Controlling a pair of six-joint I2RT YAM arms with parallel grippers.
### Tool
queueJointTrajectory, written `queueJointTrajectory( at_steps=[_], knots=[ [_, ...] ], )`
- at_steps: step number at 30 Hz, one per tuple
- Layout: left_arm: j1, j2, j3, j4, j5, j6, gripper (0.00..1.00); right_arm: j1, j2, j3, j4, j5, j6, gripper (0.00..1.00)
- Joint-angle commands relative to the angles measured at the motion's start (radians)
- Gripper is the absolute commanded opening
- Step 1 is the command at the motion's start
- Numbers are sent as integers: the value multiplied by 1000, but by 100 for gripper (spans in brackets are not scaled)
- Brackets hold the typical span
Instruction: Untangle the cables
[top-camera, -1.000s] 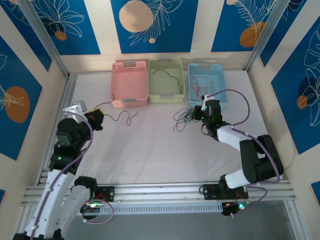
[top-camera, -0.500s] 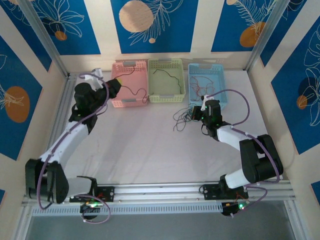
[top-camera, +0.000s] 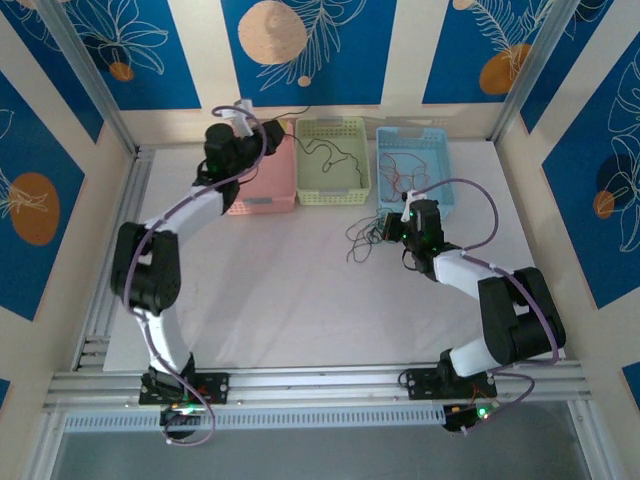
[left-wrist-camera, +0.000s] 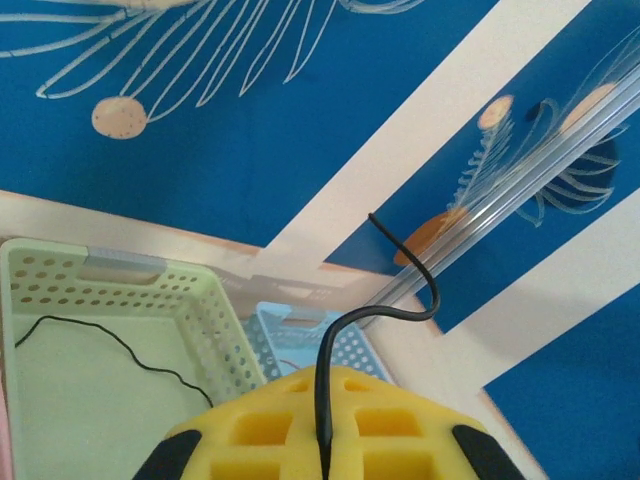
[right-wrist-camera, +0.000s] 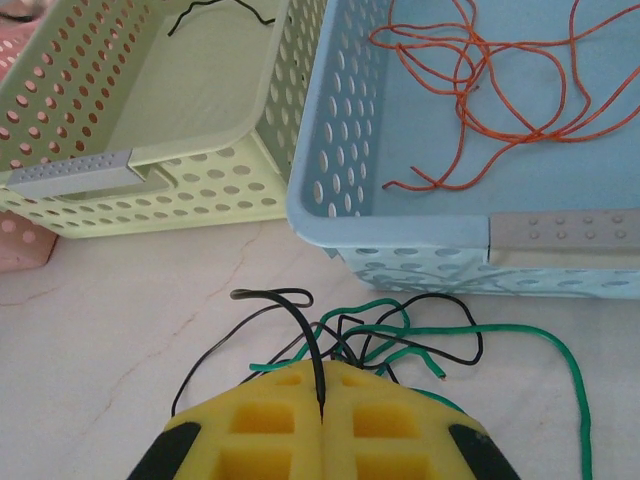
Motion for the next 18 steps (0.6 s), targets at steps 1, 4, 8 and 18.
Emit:
queueJointTrajectory(
  at_steps=[1, 4, 8, 18],
  knots=[
    [-45, 91, 122, -29, -55, 99, 0, 6, 8, 28, -2, -16, 11, 0],
    [-80, 191, 252, -172, -108, 196, 0, 7, 12, 31, -8, -19, 10, 0],
    [-118, 347, 447, -390, -128, 283, 36, 7, 14, 34, -9, -24, 12, 0],
    [-181, 325, 556, -710, -155, 521, 79, 6, 29, 47, -10, -53, 11, 0]
  ],
)
